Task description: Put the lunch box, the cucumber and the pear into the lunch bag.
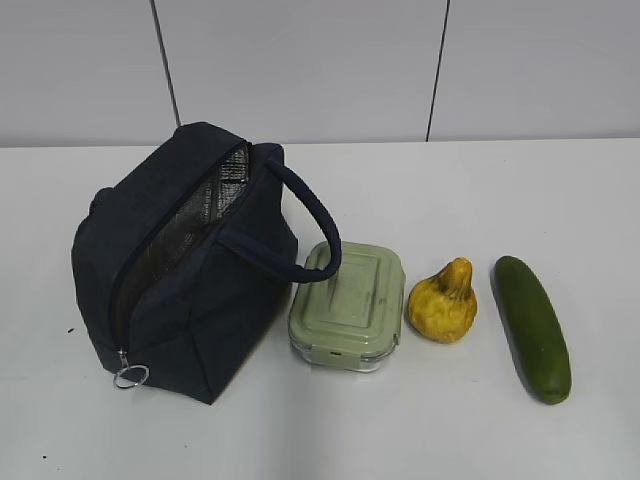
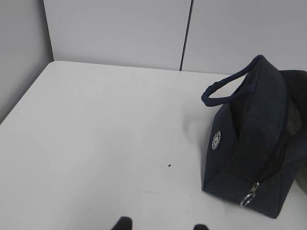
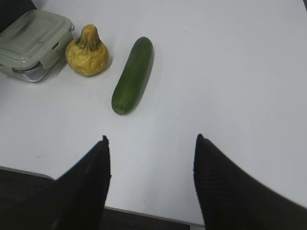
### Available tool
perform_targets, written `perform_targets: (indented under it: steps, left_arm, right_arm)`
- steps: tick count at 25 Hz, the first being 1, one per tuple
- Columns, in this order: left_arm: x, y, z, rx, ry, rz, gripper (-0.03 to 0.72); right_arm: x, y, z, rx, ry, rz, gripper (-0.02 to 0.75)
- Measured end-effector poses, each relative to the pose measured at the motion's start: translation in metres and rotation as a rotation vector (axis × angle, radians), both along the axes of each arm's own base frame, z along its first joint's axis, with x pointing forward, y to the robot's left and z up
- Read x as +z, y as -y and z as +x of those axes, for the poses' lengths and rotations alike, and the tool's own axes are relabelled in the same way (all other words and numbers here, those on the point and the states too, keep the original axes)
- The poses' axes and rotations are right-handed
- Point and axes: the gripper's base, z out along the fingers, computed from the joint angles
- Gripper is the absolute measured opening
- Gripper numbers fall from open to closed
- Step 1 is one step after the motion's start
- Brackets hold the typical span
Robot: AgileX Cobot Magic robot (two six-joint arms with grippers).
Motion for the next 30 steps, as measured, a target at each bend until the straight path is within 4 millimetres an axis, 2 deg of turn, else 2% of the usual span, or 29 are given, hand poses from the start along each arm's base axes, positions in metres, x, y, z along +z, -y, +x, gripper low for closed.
perform_targets:
  steps: [18,21,24,30]
  left_arm:
    - [0.0,0.0,0.0,0.0,0.0,0.0,0.246]
    - [0.0,0.0,0.0,-0.001,0.0,-0.001,0.246]
    - [0.0,0.001,0.0,-0.004,0.0,-0.006,0.246]
    - [0.0,0.008,0.0,-0.06,-0.005,-0.079,0.246]
  right_arm:
    - [0.005,-0.001,0.003,0.002,0.013,0.001,0.438]
    - [0.012,-0.004,0.019,0.005,-0.014,-0.006,0.437]
    - [0.016,-0.01,0.049,-0.003,-0.079,0.003,0.424]
    - [0.005,-0.024,0.124,-0.005,-0.301,-0.02,0.424]
